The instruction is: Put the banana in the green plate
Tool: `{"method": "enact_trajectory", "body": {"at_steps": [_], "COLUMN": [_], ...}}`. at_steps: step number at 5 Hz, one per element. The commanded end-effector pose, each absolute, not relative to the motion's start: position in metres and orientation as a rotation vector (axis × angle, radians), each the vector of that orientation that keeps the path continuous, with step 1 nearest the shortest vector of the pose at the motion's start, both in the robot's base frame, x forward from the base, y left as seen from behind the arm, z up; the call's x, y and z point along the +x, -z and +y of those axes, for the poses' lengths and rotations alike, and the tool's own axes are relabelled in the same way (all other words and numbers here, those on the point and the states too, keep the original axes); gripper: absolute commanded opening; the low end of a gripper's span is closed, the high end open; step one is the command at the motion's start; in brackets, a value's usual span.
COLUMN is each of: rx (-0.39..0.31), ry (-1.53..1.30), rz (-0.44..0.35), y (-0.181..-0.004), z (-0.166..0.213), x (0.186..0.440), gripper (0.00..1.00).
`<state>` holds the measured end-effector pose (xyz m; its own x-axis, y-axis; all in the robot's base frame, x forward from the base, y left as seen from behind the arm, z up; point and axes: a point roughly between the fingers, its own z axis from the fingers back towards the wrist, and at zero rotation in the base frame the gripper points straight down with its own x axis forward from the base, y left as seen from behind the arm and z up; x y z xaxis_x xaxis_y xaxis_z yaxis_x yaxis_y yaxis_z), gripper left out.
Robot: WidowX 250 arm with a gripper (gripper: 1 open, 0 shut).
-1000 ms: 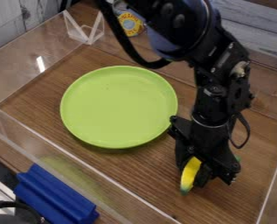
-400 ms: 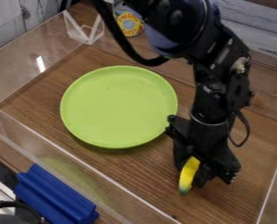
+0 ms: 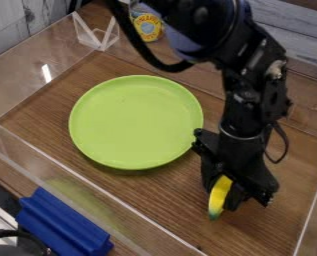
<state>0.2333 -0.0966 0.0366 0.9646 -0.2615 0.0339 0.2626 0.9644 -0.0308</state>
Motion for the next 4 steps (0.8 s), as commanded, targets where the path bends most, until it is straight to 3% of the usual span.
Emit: {"method": "enact_trajectory", "body": {"at_steps": [1, 4], "rx": [-0.057, -0.066], "ry": [0.25, 0.228], "rz": [-0.111, -0.115], "y": [-0.0553, -0.0561], "z": [-0.098, -0.0939], "x": [0.2461, 0.2469], "gripper": [0.0, 0.0]}}
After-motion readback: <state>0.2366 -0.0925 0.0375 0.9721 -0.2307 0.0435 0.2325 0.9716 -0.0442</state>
